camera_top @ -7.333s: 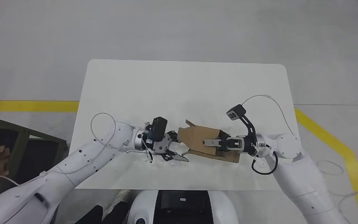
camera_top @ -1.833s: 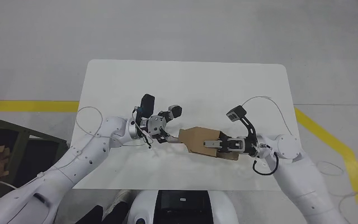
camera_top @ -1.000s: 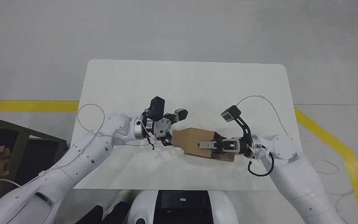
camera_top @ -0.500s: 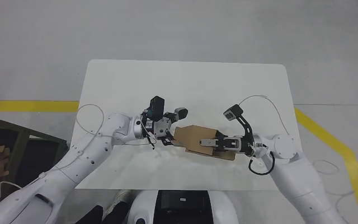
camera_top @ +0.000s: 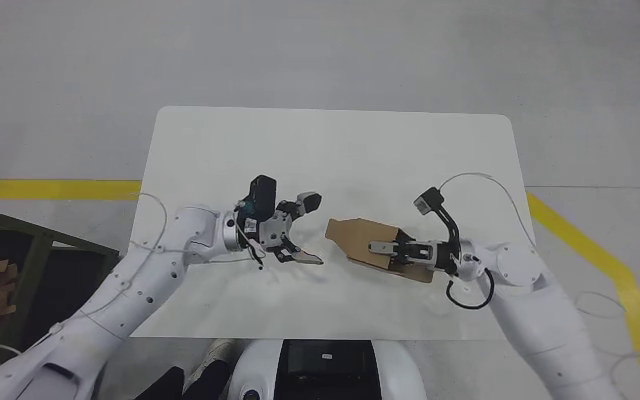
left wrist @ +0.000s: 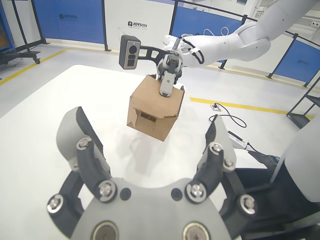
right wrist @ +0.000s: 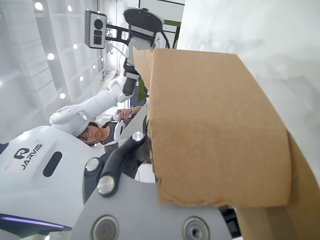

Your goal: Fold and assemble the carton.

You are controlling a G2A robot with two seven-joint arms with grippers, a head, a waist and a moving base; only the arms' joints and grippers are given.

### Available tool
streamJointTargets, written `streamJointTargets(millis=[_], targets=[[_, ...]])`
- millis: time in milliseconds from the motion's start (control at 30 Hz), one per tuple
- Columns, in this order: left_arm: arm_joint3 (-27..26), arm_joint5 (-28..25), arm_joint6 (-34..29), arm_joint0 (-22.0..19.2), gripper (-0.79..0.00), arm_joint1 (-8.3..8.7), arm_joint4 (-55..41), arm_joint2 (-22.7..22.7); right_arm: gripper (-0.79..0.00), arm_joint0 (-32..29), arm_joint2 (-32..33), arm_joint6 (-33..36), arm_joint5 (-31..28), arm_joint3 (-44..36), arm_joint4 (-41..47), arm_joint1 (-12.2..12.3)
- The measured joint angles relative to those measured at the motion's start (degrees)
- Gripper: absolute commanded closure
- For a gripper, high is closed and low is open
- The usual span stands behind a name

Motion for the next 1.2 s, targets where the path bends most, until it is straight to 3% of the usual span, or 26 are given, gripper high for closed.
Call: streamJointTargets(millis=[200,500,1200], targets=[[0.2,1.5,-2.4,0.2,-0.785,-0.11,-1.7,-2.1,0.000,-0.1,-1.1,-0.9,0.8,-1.9,-3.2,0.0],[2.5,3.6,-10.5,-0.9,-0.785,-1.64,-6.9,-1.0,0.000,-0.6,-0.6,0.2,0.3,-4.7,-1.1,0.1],[3.6,0.0,-12.5,0.8,-0.785,-3.21,-14.6,-2.0,0.000,-0.8,-1.3,3.5,-0.7,-7.1,5.6,0.1]])
